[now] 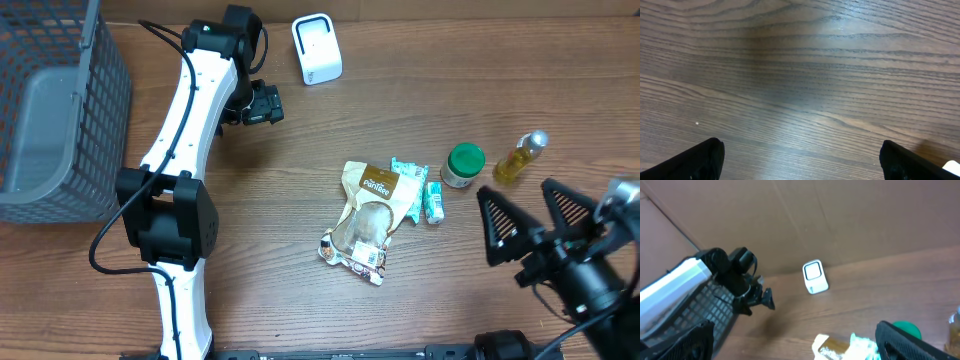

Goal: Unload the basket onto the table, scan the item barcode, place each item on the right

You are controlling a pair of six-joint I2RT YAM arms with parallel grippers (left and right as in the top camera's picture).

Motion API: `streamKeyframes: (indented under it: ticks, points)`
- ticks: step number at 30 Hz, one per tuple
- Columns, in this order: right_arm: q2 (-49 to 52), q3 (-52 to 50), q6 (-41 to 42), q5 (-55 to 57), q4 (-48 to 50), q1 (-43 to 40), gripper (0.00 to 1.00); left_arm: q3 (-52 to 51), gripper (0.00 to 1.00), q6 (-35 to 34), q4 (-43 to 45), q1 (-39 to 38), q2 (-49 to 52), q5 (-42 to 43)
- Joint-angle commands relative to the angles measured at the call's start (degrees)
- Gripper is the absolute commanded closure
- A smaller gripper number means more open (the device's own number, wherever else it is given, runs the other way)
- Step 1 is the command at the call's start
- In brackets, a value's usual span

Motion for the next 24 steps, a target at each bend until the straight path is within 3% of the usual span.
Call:
streamKeyframes:
  ticks: [1,11,24]
  points:
    - [-6.0,-8.6,-0.4,-0.9,4.8,0.3,0.0,0.7,0.0,0.7,0.0,-0.1,-1.2,-0.9]
    - [-22.0,-30.6,0.0,-3.9,22.9,0.3,0.0,0.7,0.0,0.7,0.0,-0.1,-1.2,-0.9]
    - [-32.2,-44.8,0.0,-0.5,47.3,0.3,0.0,0.7,0.0,0.7,0.0,-0.1,-1.2,-0.9]
